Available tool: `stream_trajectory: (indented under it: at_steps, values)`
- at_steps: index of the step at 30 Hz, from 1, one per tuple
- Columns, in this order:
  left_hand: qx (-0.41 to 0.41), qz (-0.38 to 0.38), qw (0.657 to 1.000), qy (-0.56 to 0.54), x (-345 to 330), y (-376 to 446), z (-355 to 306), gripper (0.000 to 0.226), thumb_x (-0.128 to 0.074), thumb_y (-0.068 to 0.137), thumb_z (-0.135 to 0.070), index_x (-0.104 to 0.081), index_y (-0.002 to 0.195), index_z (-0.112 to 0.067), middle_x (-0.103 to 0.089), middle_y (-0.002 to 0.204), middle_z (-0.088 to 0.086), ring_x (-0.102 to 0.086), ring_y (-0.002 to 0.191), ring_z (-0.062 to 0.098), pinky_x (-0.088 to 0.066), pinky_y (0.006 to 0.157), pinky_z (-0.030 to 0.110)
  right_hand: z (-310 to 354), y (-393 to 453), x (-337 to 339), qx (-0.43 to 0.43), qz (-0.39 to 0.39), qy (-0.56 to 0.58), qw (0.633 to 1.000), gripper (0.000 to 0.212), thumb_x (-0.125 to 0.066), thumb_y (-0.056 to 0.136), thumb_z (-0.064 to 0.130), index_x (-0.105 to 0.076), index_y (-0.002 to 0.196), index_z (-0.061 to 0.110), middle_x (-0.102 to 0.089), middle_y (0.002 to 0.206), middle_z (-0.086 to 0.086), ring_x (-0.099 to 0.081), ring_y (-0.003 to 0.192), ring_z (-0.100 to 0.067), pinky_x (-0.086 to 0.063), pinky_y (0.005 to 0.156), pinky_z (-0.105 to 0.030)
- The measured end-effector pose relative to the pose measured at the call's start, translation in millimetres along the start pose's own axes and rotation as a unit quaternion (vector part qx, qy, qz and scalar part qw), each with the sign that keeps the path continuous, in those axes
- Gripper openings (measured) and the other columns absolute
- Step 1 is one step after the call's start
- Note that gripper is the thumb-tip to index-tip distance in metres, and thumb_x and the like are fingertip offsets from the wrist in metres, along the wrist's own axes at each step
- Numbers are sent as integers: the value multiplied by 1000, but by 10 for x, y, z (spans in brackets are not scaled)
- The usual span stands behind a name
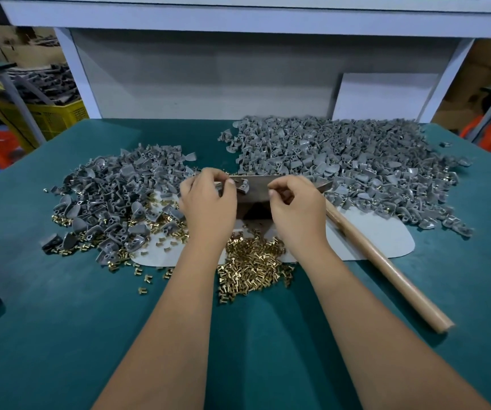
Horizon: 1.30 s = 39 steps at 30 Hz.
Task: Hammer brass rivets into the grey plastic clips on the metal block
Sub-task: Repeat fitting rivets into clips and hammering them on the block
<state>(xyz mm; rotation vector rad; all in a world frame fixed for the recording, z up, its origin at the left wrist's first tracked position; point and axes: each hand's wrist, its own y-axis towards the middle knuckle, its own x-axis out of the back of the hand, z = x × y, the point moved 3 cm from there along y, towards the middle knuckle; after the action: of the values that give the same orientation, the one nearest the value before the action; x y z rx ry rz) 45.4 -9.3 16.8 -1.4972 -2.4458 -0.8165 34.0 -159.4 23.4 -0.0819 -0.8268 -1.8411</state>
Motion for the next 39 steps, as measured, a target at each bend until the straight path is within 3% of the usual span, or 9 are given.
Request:
stream_trajectory:
  at_steps: [3,6,10,14,19,23,26,30,39]
  values:
    - [-6,9,1000,-27,38,3,-23,21,-58,88,-14,-54,99,-31,-47,91,-27,-43,115,12,-35,104,46,-1,-8,-10,1,1,1,1000,21,-62,85,2,-66,85,23,-60,90,8,-52,78,5,-39,68,-4]
    - [-33,40,998,-25,18,-26,-61,30,-59,85,-11,-52,101,-35,-55,92,-28,-42,114,9,-36,104,48,10,-19,-26,5,-3,7,1000,27,-61,83,-1,-61,85,27,-59,85,10,-53,75,1,-41,66,-10]
    - [-55,64,996,-16,-35,-49,-98,23,-67,89,-20,-54,100,-36,-64,87,-21,-48,109,12,-38,101,48,46,-27,-29,40,-10,-7,999,29,-59,81,-2,-62,88,26,-55,81,18,-55,80,-6,-50,70,-25]
    - [-18,70,993,-92,-38,-45,-83,16,-64,91,-24,-57,102,-34,-64,91,-19,-56,109,17,-46,97,47,60,-20,-28,58,-20,-21,998,30,-58,81,-3,-66,95,24,-52,82,23,-58,85,-13,-53,74,-35]
    - [-15,112,988,-109,-60,-28,-57,43,-54,90,-1,-55,117,-35,-63,107,-22,-49,128,16,-39,110,44,48,-14,-20,56,-19,-22,998,31,-59,81,-3,-66,93,24,-51,81,25,-55,85,-11,-51,75,-33]
    - [-12,127,988,-86,-96,-37,-42,46,-58,91,-5,-52,113,-46,-68,101,-22,-51,126,18,-35,111,49,72,-27,-22,68,-11,-11,998,27,-59,81,0,-67,89,25,-51,81,28,-55,88,-11,-51,76,-31]
    - [-2,96,992,-81,-75,-18,-27,40,-67,88,-12,-56,111,-43,-67,91,-21,-53,121,20,-38,108,48,73,-28,-24,68,-10,-8,998,27,-59,79,0,-66,87,26,-52,81,26,-55,87,-9,-50,75,-26]
    - [-5,99,991,-88,-92,-27,-30,42,-70,86,-13,-57,112,-44,-68,95,-22,-53,122,17,-38,108,48,71,-31,-26,66,-5,3,998,32,-59,77,-2,-65,88,28,-53,79,24,-56,85,-9,-48,73,-21]
    - [-33,108,986,-121,-122,-39,-64,50,-69,81,-5,-57,100,-50,-72,85,-12,-60,112,29,-43,103,51,73,0,-57,83,-3,-29,996,43,-58,78,2,-62,106,34,-55,78,18,-54,85,-12,-51,74,-38]
